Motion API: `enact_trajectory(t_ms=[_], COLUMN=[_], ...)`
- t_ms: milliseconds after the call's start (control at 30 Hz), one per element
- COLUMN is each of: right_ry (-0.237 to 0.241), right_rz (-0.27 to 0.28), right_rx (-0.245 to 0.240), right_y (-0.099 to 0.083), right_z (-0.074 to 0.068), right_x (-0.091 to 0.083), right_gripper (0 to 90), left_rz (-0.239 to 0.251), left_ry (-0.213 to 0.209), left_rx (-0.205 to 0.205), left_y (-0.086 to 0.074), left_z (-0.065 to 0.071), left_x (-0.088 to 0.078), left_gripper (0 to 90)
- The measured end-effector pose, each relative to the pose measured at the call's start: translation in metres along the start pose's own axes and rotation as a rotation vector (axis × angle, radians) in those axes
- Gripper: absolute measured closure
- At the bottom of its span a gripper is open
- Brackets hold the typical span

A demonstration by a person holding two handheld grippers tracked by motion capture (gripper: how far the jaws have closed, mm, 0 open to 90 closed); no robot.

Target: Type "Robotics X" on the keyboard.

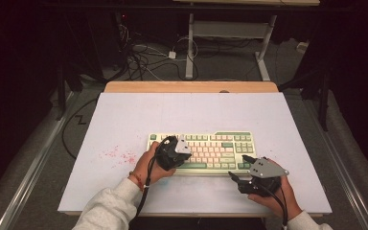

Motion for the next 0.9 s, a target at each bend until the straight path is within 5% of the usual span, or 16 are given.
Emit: enact_trajectory(t_ms=[400,900], right_ry=[-0.003,-0.001], right_rz=[-0.001,-0.005], right_rx=[0.000,0.001], right_y=[0.000,-0.001], right_z=[0.001,0.002], right_x=[0.000,0.000], right_gripper=[29.1,29.3], left_rz=[0.068,0.155], left_ry=[0.033,0.132], left_rx=[-0.012,-0.020], left_y=[-0.005,-0.016], left_z=[-0.006,-0.007], left_x=[-0.015,-0.032], left_gripper=[73.6,30.4])
Point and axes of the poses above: each handheld gripper's, and its own axes: x roughly forward along the jaws, y roughly out of its top, z roughly to its right, the point moved 6 cm from there along x, roughly forward along the jaws, and after that the axes turned 4 degrees about -z, right-handed, at the moved point
